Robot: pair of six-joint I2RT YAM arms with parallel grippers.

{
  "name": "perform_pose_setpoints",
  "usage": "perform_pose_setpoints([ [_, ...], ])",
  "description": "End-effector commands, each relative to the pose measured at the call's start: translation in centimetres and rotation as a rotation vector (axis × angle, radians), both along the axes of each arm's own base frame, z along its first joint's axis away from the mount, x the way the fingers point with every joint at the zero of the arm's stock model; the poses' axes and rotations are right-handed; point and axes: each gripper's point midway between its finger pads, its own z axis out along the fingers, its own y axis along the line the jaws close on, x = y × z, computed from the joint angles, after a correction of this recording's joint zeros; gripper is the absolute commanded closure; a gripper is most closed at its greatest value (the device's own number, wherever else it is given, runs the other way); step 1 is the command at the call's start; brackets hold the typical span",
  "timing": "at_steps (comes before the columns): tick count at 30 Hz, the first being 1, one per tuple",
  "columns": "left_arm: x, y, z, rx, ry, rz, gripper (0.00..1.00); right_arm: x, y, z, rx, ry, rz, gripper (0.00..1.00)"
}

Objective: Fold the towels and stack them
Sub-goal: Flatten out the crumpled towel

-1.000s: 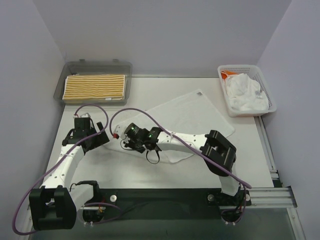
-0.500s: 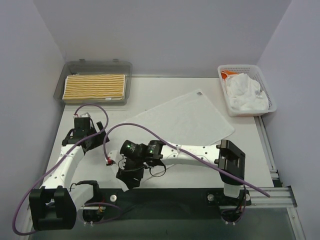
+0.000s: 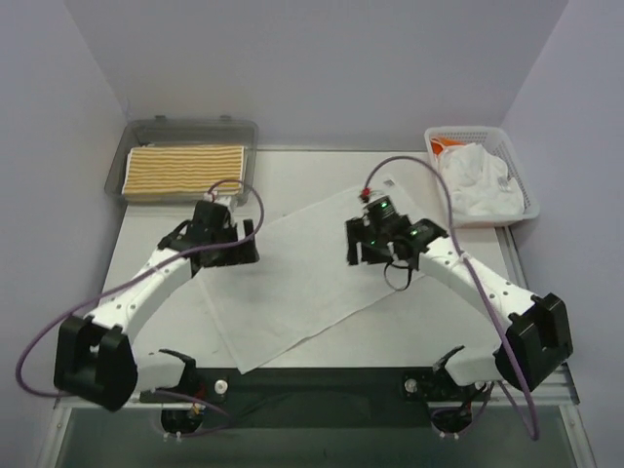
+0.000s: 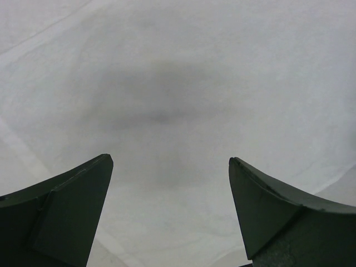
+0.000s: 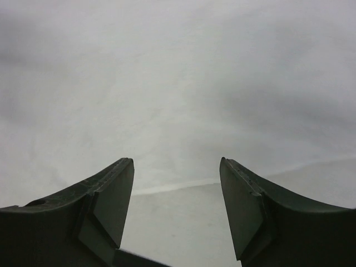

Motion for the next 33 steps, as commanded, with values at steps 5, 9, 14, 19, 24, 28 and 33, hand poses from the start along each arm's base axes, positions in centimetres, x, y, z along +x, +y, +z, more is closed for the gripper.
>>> perform_pose_setpoints([
  [5, 7.4, -6.7, 1.2, 0.024, -0.064, -0.119, 0.03, 4.4, -15.6, -3.5, -0.096, 0.084, -0.697, 0.30],
  [9, 10.9, -10.3, 2.2, 0.028, -0.103, -0.183, 0.04, 6.3, -17.9, -5.0, -0.133, 0.112, -0.783, 0.37],
  [14, 14.9, -13.0, 1.2, 0.058, -0.115, -0.212, 0.11, 7.9, -18.5, -6.7, -0.084, 0.154, -0.878, 0.46],
  [19, 16.2, -13.1, -2.6, 0.098, -0.053, -0.188, 0.28, 8.2, -18.1, -8.7, -0.070, 0.216, -0.912, 0.49],
  [24, 15.4, -11.6, -5.3, 0.140, 0.002, -0.128, 0.29, 8.9, -17.6, -10.3, -0.068, 0.267, -0.921, 0.49],
  [28, 14.6, -9.6, -5.6, 0.168, 0.024, -0.092, 0.27, 9.1, -17.6, -11.2, -0.077, 0.286, -0.948, 0.49],
  [33, 10.1, -5.9, -5.1, 0.231, 0.084, -0.032, 0.16, 8.8, -17.8, -10.4, -0.076, 0.261, -0.928, 0.47],
])
